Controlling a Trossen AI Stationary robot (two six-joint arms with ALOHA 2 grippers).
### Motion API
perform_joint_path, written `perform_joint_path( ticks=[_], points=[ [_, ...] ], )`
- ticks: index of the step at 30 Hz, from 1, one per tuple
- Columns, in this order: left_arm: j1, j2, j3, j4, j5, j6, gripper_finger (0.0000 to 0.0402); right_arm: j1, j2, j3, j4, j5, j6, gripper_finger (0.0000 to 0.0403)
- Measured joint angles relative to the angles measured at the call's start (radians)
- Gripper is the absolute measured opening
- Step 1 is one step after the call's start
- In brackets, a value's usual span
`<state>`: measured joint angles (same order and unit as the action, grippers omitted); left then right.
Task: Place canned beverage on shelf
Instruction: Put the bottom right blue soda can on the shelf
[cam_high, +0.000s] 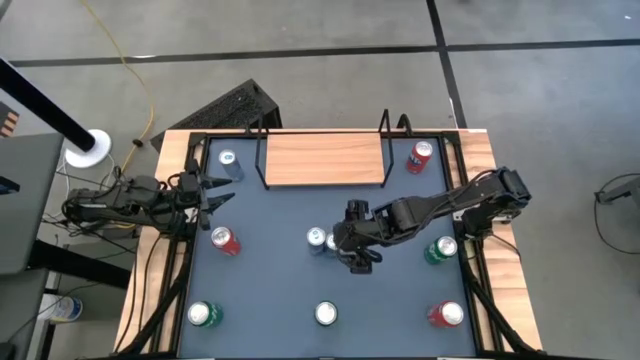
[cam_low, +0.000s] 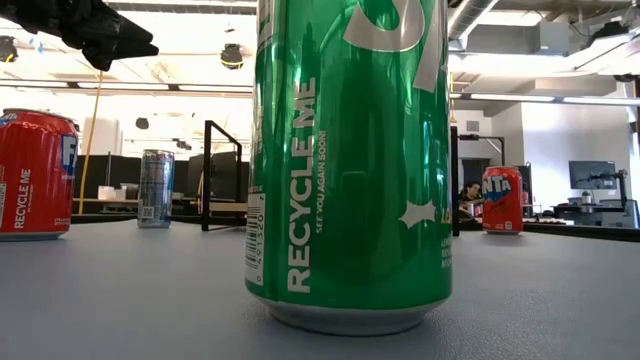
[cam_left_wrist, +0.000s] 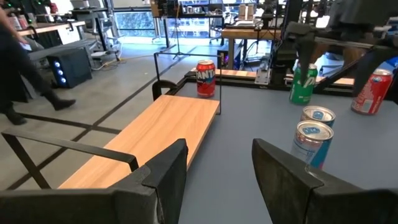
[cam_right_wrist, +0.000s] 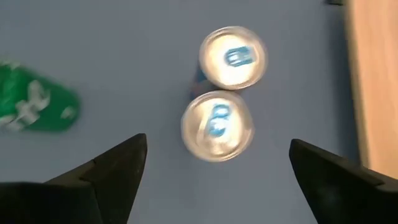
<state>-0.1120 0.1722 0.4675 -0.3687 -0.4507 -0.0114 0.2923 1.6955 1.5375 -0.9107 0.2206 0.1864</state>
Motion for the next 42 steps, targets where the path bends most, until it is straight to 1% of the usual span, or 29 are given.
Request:
perform_joint_path(
  ticks=[2, 5, 7, 11, 13, 19, 25, 27, 31, 33, 37, 40, 42],
  points=[
    [0.0, 0.0, 0.0, 0.0, 0.006, 0.0, 0.0171, 0.021, 0.0, 0.0, -0.04, -0.003, 0.0, 0.0383],
    [0.0, 0.0, 0.0, 0.0, 0.049, 0.012, 0.0171, 0.055, 0.0, -0.005, -0.111, 0.0, 0.0, 0.0382],
    [0.0, 0.0, 0.0, 0.0, 0.064, 0.023, 0.0171, 0.079, 0.0, -0.016, -0.139, 0.037, 0.0, 0.0382],
    [0.0, 0.0, 0.0, 0.0, 0.062, 0.031, 0.0171, 0.12, 0.0, -0.032, -0.192, 0.157, -0.003, 0.0382],
    [0.0, 0.0, 0.0, 0.0, 0.062, 0.033, 0.0171, 0.129, 0.0, -0.042, -0.216, 0.184, -0.006, 0.0382],
    [0.0, 0.0, 0.0, 0.001, 0.048, 0.033, 0.0171, 0.11, 0.0, -0.104, -0.214, 0.117, -0.098, 0.0382],
    [0.0, 0.0, -0.051, 0.035, -0.001, 0.045, 0.0171, 0.082, 0.0, -0.107, -0.15, 0.116, -0.174, 0.0381],
    [0.0, -0.001, -0.071, 0.053, -0.008, 0.045, 0.0171, 0.063, -0.004, -0.1, -0.147, 0.098, -0.176, 0.0381],
    [0.0, 0.0, -0.079, 0.066, -0.008, 0.056, 0.0171, 0.003, -0.009, -0.081, -0.129, -0.006, -0.161, 0.0381],
    [0.0, -0.002, -0.079, 0.072, -0.009, 0.068, 0.0171, -0.017, -0.007, -0.073, -0.115, -0.032, -0.15, 0.0381],
    [0.0, -0.008, -0.079, 0.072, -0.009, 0.071, 0.0171, -0.027, -0.006, -0.047, -0.096, -0.042, -0.107, 0.0381],
    [0.0, -0.008, -0.079, 0.072, -0.009, 0.071, 0.0171, -0.029, -0.006, -0.038, -0.075, -0.031, -0.122, 0.0381],
    [0.0, -0.008, -0.079, 0.072, -0.009, 0.071, 0.0171, -0.047, -0.006, -0.038, -0.033, -0.043, -0.153, 0.0381]
  ],
)
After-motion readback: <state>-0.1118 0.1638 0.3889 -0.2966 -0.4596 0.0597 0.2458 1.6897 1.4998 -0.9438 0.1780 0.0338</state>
